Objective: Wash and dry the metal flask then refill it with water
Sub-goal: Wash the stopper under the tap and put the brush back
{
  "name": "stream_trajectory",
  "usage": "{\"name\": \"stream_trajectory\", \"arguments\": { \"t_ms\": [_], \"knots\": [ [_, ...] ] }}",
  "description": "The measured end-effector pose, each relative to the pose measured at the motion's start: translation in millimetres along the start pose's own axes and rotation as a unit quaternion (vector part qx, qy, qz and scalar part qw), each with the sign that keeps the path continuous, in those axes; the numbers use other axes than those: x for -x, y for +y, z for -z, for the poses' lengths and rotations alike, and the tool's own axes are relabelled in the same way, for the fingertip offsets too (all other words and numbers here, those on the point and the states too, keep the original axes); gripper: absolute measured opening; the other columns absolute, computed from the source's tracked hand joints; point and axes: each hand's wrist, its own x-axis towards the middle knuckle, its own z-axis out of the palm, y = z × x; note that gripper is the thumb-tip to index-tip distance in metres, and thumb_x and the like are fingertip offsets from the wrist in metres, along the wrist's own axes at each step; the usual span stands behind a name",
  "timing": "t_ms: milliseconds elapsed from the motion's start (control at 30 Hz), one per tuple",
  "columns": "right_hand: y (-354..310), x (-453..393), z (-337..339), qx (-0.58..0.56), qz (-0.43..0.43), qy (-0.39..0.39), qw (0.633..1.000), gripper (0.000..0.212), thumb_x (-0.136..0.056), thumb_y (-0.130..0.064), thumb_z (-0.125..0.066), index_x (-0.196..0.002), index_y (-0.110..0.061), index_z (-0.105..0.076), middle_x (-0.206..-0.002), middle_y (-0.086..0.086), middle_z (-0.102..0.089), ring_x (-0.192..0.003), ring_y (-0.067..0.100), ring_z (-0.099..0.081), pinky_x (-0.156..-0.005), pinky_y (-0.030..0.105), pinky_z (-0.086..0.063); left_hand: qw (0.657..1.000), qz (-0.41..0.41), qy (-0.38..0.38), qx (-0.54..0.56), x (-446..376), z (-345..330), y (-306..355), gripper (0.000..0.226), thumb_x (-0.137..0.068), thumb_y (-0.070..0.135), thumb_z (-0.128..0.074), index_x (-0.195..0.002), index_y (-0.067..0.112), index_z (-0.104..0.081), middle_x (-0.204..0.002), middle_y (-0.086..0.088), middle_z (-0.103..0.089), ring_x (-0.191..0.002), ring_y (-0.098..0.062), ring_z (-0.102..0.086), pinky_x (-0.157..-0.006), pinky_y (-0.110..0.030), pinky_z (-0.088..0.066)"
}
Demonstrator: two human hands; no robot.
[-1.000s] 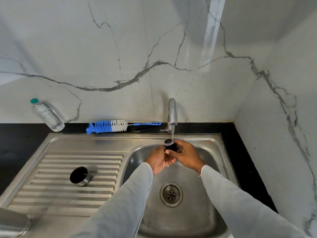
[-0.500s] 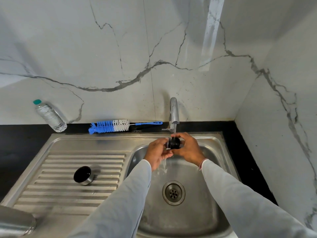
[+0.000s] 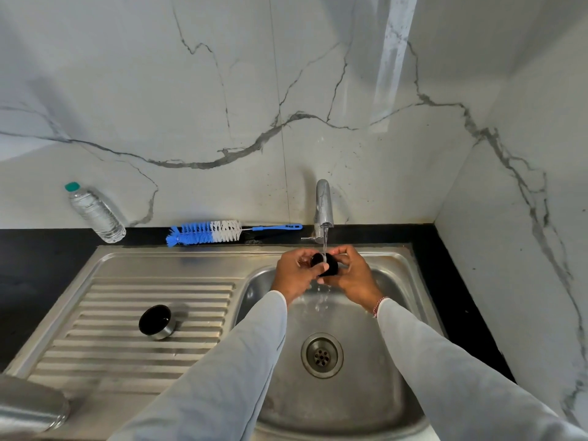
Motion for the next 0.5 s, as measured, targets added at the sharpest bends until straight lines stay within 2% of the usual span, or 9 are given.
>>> {"name": "stream_trajectory", "arguments": {
  "t_ms": [67, 200, 267, 367, 500],
  "knots": [
    [-2, -2, 3, 0.007, -0.014, -0.018, 1.0, 0.064, -0.063, -0.012, -0.095, -0.111, -0.029, -0.057, -0.117, -0.003, -0.069, -0.107, 0.015, -0.067, -0.092, 0.034, -0.056, 1.0, 0.007, 0.0, -0.006, -1, 0, 0, 0.026, -0.082, 0.02, -0.086, -0.107, 0.02, -0.077, -0.097, 0.001, -0.078, -0.09, -0.018, -0.073, -0.081, -0.03, -0.06],
    [-6, 1, 4, -0.034, -0.026, -0.081, 0.996, 0.053, -0.079, -0.011, -0.086, -0.124, -0.021, -0.06, -0.119, 0.006, -0.071, -0.101, 0.02, -0.072, -0.089, 0.038, -0.061, 0.998, 0.058, 0.016, 0.031, -2, 3, 6, 0.016, -0.091, 0.024, -0.078, -0.1, 0.01, -0.078, -0.078, -0.008, -0.076, -0.06, -0.015, -0.065, -0.059, -0.024, -0.055],
    [-5, 3, 4, -0.064, -0.029, -0.094, 0.993, 0.05, -0.082, -0.005, -0.081, -0.127, -0.017, -0.06, -0.125, 0.008, -0.067, -0.105, 0.023, -0.072, -0.091, 0.041, -0.06, 0.997, 0.067, 0.012, 0.037, -2, 5, 8, 0.017, -0.092, 0.023, -0.077, -0.099, 0.007, -0.077, -0.078, -0.012, -0.075, -0.053, -0.012, -0.061, -0.055, -0.021, -0.052],
    [-1, 4, 2, -0.087, -0.037, -0.081, 0.992, 0.055, -0.079, -0.001, -0.083, -0.125, -0.02, -0.06, -0.131, 0.008, -0.063, -0.11, 0.028, -0.07, -0.094, 0.048, -0.058, 0.996, 0.066, 0.002, 0.057, 0, 5, 11, 0.016, -0.091, 0.017, -0.077, -0.104, 0.007, -0.077, -0.088, -0.013, -0.077, -0.055, -0.009, -0.063, -0.057, -0.02, -0.054],
    [0, 4, 1, -0.064, -0.031, -0.049, 0.996, 0.06, -0.07, -0.004, -0.09, -0.118, -0.022, -0.058, -0.126, 0.004, -0.063, -0.116, 0.025, -0.065, -0.098, 0.044, -0.056, 0.997, 0.053, -0.017, 0.063, 0, 4, 11, 0.015, -0.09, 0.014, -0.077, -0.105, 0.012, -0.077, -0.093, -0.009, -0.078, -0.07, -0.014, -0.073, -0.068, -0.027, -0.061]
  ]
}}
